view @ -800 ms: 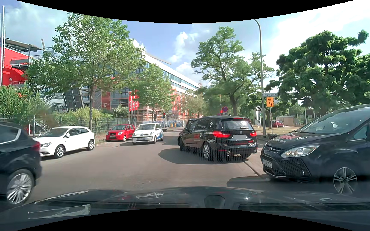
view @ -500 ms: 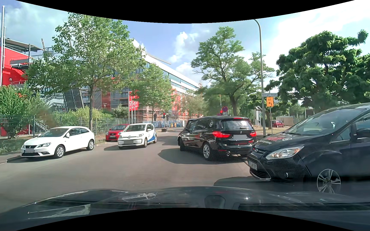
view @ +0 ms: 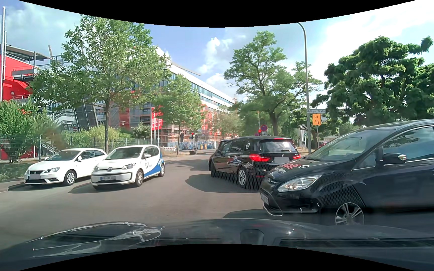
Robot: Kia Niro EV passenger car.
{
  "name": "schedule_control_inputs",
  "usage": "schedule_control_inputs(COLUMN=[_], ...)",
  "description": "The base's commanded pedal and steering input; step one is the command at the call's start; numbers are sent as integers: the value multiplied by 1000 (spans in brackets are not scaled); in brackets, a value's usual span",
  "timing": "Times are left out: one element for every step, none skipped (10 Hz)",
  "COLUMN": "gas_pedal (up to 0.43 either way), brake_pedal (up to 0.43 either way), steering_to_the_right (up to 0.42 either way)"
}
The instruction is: Follow the waypoints while adhering to traffic rules and regulations
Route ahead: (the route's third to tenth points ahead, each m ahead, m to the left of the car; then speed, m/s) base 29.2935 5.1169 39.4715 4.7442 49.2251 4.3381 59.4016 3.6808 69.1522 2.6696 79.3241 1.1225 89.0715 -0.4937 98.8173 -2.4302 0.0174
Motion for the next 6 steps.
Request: schedule_control_inputs(gas_pedal=[0, 0, 0, 0, 0, 0], brake_pedal=[317, 317, 317, 317, 317, 317], steering_to_the_right=[-1, 0, 0, -1, 0, 0])
